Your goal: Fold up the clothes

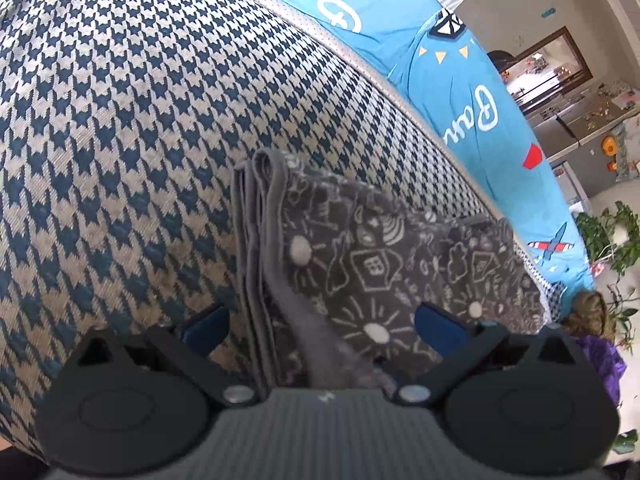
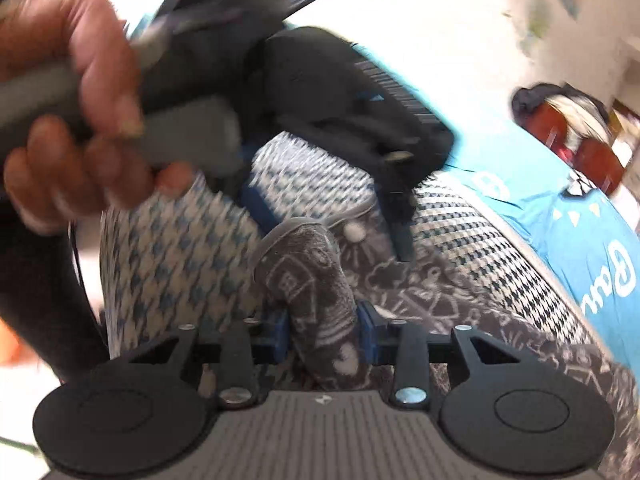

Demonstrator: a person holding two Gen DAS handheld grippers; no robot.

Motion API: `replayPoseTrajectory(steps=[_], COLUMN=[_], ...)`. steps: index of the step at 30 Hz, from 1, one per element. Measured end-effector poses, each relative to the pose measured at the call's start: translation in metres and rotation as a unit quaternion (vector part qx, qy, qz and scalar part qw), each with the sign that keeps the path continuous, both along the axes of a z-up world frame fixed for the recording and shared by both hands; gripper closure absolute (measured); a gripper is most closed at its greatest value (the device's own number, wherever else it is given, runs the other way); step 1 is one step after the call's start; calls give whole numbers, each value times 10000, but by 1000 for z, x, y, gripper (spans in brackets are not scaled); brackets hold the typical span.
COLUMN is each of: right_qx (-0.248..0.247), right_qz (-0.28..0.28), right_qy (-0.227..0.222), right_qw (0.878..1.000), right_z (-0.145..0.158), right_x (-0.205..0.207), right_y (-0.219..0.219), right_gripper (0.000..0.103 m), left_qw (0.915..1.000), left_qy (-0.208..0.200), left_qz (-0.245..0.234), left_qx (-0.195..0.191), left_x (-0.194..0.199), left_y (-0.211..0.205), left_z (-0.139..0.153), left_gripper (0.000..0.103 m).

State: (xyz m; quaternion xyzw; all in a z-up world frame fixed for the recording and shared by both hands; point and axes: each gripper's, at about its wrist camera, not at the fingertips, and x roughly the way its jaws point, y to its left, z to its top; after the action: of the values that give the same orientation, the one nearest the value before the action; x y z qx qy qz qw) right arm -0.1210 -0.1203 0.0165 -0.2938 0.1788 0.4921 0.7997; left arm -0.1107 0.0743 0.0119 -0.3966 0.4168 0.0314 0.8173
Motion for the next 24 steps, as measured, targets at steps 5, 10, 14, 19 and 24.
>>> replayPoseTrajectory(steps=[5,10,14,19,24], right_qx=[811,900,716,375,169], right_qz=[-441,-465,-399,-494,-524], right_qy=[856,1084,847,527,198], right_qw=[9920,9889,9930,9967,9983], right_z=[19,17,6,-8,-16], right_x=[22,28,21,11,1], right_y=[-22,-27,-22,-12,-6], right_gripper=[70,69,69,54,43], left_qw=[9987,9951,9948,9940,9927], left_qy=[-126,-284,-453,-555,-641], left_qz=[2,-165,-221,-247,-291], left_qx=[-499,-934,-884,-910,-982], left_x=[9,34,39,36,34], left_y=[7,4,-2,-2,-1], left_z=[-2,-8,-6,-3,1], left_gripper=[0,0,9,18,18])
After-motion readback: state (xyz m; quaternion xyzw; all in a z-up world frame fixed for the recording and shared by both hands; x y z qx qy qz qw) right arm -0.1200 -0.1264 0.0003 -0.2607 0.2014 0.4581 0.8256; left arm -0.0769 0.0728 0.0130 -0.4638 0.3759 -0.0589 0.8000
